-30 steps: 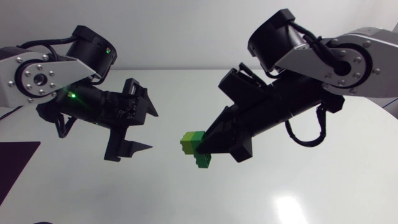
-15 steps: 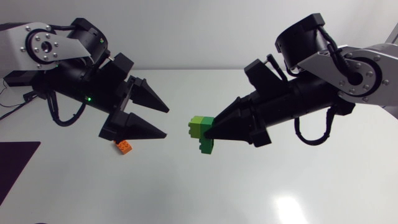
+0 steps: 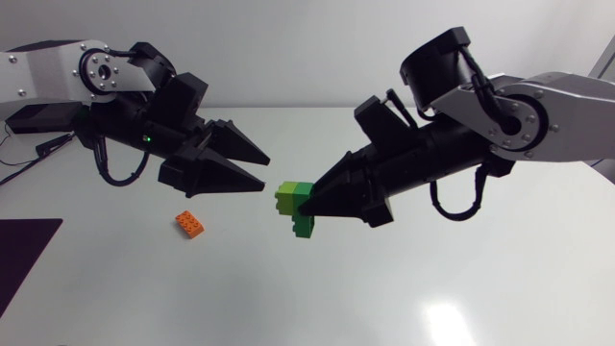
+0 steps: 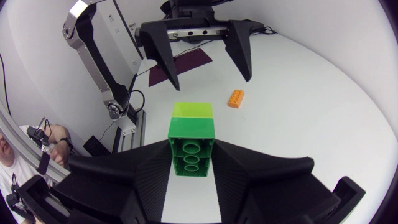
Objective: Separate the duplo bricks
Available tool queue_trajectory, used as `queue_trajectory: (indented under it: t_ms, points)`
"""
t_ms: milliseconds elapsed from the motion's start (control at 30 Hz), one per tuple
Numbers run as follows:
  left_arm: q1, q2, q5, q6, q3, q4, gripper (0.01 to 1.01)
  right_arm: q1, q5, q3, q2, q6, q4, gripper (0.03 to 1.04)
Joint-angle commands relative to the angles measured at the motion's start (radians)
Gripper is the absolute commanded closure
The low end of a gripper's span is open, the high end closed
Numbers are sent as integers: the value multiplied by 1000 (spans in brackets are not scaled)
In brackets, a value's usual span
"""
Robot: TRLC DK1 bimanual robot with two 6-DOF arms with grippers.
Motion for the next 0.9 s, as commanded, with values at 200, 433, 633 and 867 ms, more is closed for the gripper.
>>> queue_trajectory:
  t_ms: [200, 433, 633, 867]
  points:
    - [11, 23, 59, 63, 19, -80, 89, 11, -4, 69, 60, 6, 30, 789]
    - [4, 29, 69, 127, 7, -123, 98, 10, -12, 92, 85, 12, 30, 789]
    - [-16, 41, 71, 155, -2, -123, 131, 11, -24, 101, 89, 24, 30, 789]
    - [-26, 43, 73, 168, -4, -123, 177, 31, -38, 110, 82, 48, 31, 789]
